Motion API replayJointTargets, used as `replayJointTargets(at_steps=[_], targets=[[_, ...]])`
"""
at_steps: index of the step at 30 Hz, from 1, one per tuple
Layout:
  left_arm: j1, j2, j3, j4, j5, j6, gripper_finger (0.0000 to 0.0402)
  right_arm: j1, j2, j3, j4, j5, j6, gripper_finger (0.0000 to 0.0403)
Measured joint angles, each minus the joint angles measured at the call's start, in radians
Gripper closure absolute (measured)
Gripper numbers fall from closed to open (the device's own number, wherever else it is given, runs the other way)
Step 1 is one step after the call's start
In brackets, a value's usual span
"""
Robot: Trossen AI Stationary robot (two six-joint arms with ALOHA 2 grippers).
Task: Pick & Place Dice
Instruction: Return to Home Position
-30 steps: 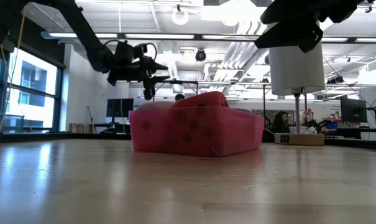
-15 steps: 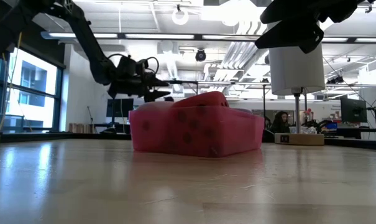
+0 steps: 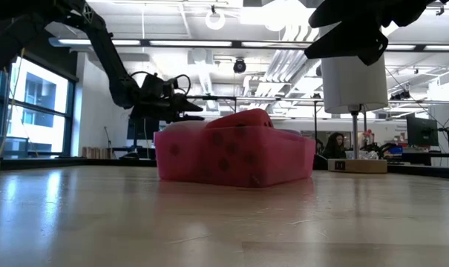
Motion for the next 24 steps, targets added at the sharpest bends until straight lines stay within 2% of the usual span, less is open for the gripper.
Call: replayJointTargets(at_steps=[9, 15, 19, 24], targets=[[0.001, 0.0, 0.023, 0.013, 0.017, -0.051, 0.0275, 0.0, 0.0, 0.0, -0.027, 0.002, 0.0, 0.017], [-0.013, 0.0, 0.045, 0.12, 0.21, -0.149, 0.0281, 0.0, 0.0, 0.0, -0.014, 0.002, 0.004, 0.017], [-0.075, -0.001, 0.045, 0.157, 0.262, -0.16, 0.0307, 0.0, 0.0, 0.0, -0.013, 0.002, 0.004, 0.017], [-0.158, -0.054, 0.045, 0.292, 0.23, -0.257, 0.0354, 0.0, 0.0, 0.0, -0.014, -0.012, -0.031, 0.017]])
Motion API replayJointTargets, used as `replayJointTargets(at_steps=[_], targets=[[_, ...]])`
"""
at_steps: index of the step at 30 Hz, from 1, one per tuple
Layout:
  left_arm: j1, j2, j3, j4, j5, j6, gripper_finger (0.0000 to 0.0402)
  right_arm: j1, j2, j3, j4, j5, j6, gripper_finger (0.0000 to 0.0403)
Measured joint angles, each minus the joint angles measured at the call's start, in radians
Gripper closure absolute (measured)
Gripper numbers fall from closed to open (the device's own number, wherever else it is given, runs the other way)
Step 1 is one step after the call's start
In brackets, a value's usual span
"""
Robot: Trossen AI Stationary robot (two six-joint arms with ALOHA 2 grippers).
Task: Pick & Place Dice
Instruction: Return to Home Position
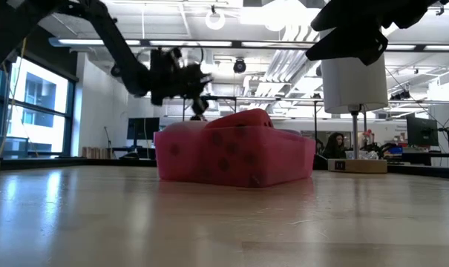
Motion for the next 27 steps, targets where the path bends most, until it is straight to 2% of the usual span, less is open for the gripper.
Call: replayJointTargets(at_steps=[4, 7, 12, 16, 22, 25, 27], targets=[[-0.091, -0.089, 0.0, 0.06, -0.039, -0.128, 0.0393, 0.0, 0.0, 0.0, 0.008, -0.015, -0.023, 0.017], [-0.226, -0.148, 0.0, 0.063, -0.048, -0.181, 0.0399, 0.0, 0.0, 0.0, 0.032, -0.034, -0.024, 0.017], [-0.465, -0.217, 0.0, 0.061, -0.062, -0.089, 0.0401, 0.003, 0.0, 0.0, 0.077, -0.111, -0.03, 0.017], [-0.634, -0.249, 0.0, 0.06, -0.137, 0.021, 0.0401, 0.004, 0.0, 0.0, 0.112, -0.179, -0.078, 0.017], [-0.796, -0.259, 0.0, -0.015, -0.342, 0.143, 0.0401, 0.004, 0.0, 0.0, 0.114, -0.201, -0.122, 0.017], [-0.832, -0.263, 0.0, -0.189, -0.505, 0.264, 0.0401, 0.004, 0.0, 0.0, 0.113, -0.201, -0.152, 0.0173], [-0.847, -0.279, 0.0, -0.378, -0.667, 0.402, 0.0401, 0.008, 0.0, 0.0, 0.113, -0.2, -0.174, 0.0179]])
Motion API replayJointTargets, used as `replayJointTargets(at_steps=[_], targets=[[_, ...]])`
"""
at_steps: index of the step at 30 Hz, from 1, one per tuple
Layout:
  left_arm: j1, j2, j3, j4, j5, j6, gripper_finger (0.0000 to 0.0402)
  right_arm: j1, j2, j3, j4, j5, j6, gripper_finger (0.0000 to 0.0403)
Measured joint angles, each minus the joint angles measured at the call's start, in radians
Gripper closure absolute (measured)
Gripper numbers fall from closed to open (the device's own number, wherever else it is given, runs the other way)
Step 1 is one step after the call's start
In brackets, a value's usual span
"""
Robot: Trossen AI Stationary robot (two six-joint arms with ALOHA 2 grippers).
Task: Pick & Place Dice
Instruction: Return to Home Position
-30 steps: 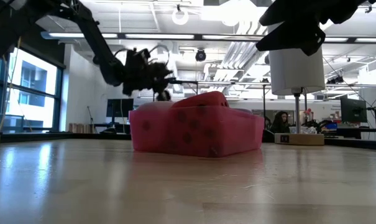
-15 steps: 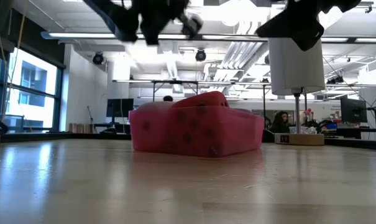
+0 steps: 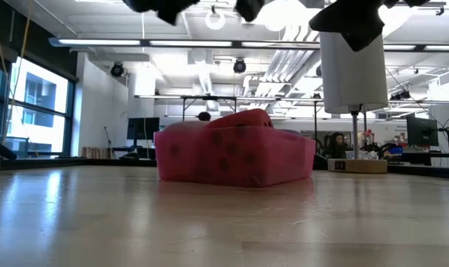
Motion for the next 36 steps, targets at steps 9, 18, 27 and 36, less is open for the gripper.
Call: replayJointTargets(at_steps=[9, 18, 27, 36], targets=[[-0.122, -0.212, 0.0, -0.656, -0.661, 0.207, 0.0401, 0.06, -0.081, 0.0, -0.035, 0.241, -0.033, 0.0277], [-0.225, -0.507, 0.002, -1.005, -0.808, 0.213, 0.0401, 0.13, -0.482, 0.001, -0.238, 0.274, -0.242, 0.0397], [-0.13, -0.801, -0.035, -1.436, -1.011, 0.038, 0.0401, 0.133, -0.953, -0.048, -0.534, 0.31, -0.251, 0.0401], [-0.076, -1.034, -0.357, -1.065, -0.825, 0.194, 0.0401, 0.091, -1.195, -0.404, -0.202, 0.14, -0.507, 0.04]])
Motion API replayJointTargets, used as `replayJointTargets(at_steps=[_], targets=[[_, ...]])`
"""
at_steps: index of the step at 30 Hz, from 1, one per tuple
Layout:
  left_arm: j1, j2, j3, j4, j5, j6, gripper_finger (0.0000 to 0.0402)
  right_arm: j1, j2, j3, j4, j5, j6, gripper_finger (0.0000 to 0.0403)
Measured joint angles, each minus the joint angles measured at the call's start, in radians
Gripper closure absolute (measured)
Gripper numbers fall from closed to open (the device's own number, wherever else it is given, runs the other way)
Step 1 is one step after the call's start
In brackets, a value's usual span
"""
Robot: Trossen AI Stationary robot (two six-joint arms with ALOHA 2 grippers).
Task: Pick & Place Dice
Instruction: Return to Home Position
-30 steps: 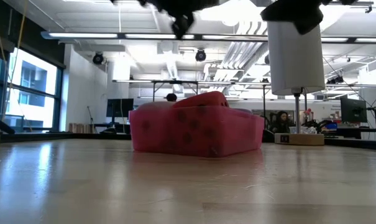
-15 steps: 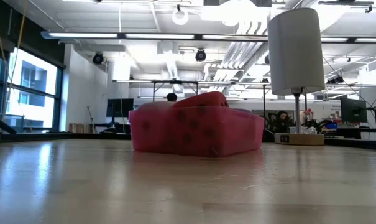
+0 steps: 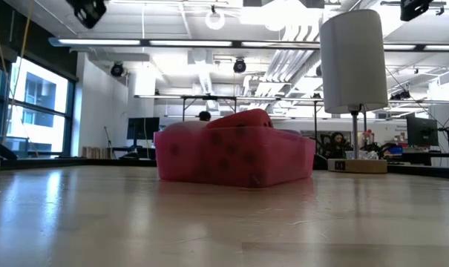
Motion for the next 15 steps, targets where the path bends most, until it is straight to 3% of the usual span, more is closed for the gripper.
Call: replayJointTargets(at_steps=[4, 9, 12, 15], targets=[[0.037, -0.015, -0.13, 0.065, 0.102, 0.059, 0.0401, -0.042, -0.051, -0.113, 0.172, -0.107, -0.111, 0.0401], [0.049, -0.031, -0.298, 0.278, 0.327, 0.17, 0.0401, -0.114, -0.082, -0.192, 0.204, -0.213, -0.094, 0.0401], [0.05, -0.057, -0.371, 0.32, 0.352, 0.175, 0.0401, -0.167, -0.076, -0.258, 0.342, -0.331, -0.09, 0.04], [0.05, -0.11, -0.388, 0.254, 0.359, 0.149, 0.0401, -0.224, -0.069, -0.318, 0.418, -0.358, -0.092, 0.0401]])
